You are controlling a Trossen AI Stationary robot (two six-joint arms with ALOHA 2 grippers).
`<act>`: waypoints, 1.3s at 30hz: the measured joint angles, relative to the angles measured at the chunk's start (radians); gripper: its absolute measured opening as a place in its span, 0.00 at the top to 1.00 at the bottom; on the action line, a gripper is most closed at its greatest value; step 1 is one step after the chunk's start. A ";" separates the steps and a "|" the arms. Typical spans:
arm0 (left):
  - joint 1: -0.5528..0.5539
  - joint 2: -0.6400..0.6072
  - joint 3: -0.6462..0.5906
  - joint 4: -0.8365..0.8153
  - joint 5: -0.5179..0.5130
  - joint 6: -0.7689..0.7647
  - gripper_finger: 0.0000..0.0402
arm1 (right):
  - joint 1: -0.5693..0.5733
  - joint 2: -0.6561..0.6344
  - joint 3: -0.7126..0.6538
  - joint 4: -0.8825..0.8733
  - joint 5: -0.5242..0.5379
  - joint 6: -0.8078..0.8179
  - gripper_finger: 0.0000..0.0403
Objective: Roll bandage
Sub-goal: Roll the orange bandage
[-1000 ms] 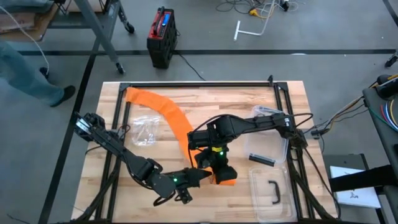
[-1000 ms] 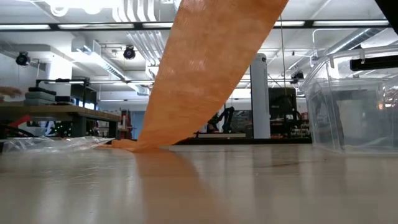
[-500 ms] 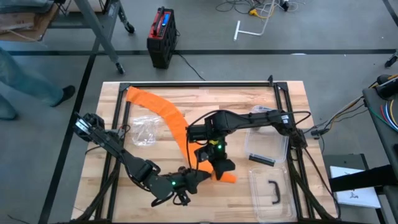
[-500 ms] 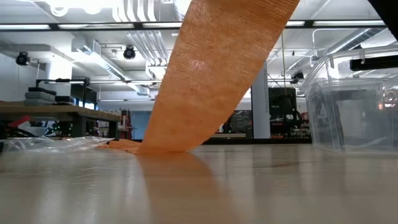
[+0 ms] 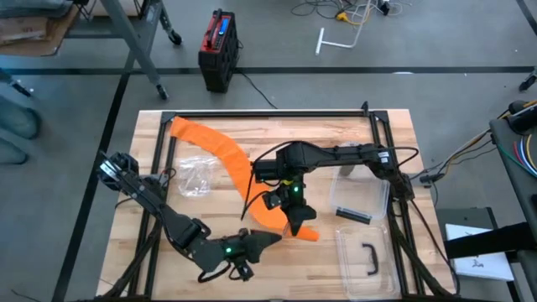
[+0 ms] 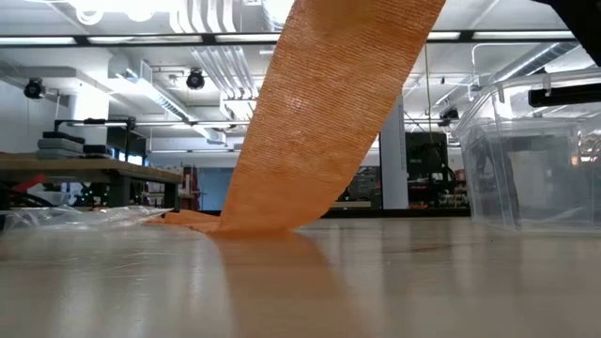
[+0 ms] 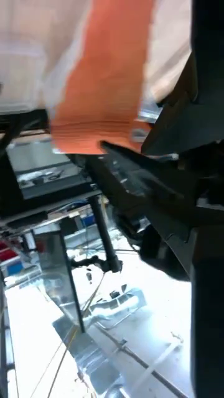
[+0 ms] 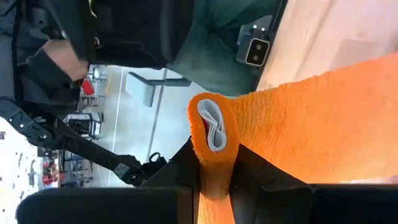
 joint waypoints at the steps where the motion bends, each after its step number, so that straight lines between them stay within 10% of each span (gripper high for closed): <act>1: -0.003 0.000 0.000 -0.007 0.001 -0.003 0.69 | -0.005 0.000 0.000 -0.001 0.000 -0.002 0.88; 39: 0.090 0.003 0.000 -0.048 0.207 0.008 0.69 | -0.008 0.000 0.000 0.026 -0.101 0.024 0.88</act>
